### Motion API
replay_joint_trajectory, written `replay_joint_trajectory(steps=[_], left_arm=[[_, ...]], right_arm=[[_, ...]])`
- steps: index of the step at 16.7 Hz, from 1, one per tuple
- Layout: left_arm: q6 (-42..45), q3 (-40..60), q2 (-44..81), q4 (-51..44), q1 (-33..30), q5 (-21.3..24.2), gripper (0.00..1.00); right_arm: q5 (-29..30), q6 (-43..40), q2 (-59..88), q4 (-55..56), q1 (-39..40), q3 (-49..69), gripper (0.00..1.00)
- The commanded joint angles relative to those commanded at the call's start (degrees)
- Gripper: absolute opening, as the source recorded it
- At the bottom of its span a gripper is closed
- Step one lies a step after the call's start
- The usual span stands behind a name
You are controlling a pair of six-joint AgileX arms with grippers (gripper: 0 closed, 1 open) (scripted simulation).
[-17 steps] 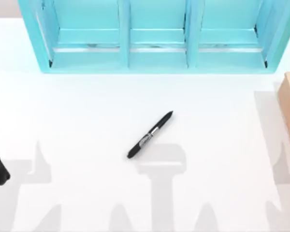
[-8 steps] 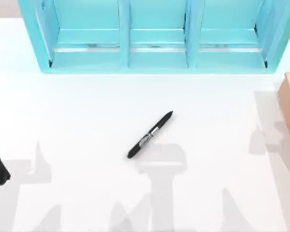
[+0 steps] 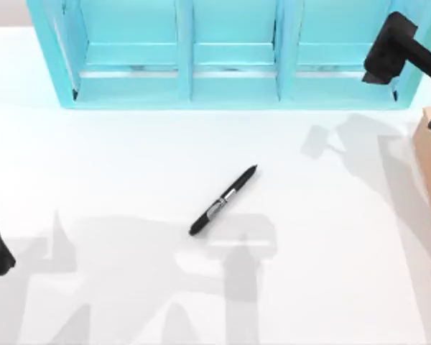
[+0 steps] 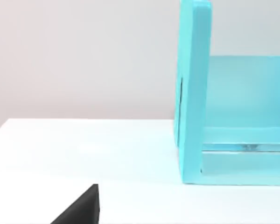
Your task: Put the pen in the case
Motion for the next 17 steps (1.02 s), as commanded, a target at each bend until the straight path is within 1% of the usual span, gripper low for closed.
replay_joint_trajectory(steps=[6,10,14,17], left_arm=[[0.0,0.0,0.0,0.0,0.0,0.0,1.0],[0.0,0.0,0.0,0.0,0.0,0.0,1.0],[0.0,0.0,0.0,0.0,0.0,0.0,1.0],[0.0,0.0,0.0,0.0,0.0,0.0,1.0]], right_arm=[[0.9,17.3,30.9,-15.7,8.9,28.4,1.0],[1.8,25.6,46.6,-23.5,13.8,43.0,1.0],[2.4,30.4,56.1,-28.0,17.0,51.9,1.0],[2.5,31.3,57.9,-28.8,17.7,53.6,1.0]])
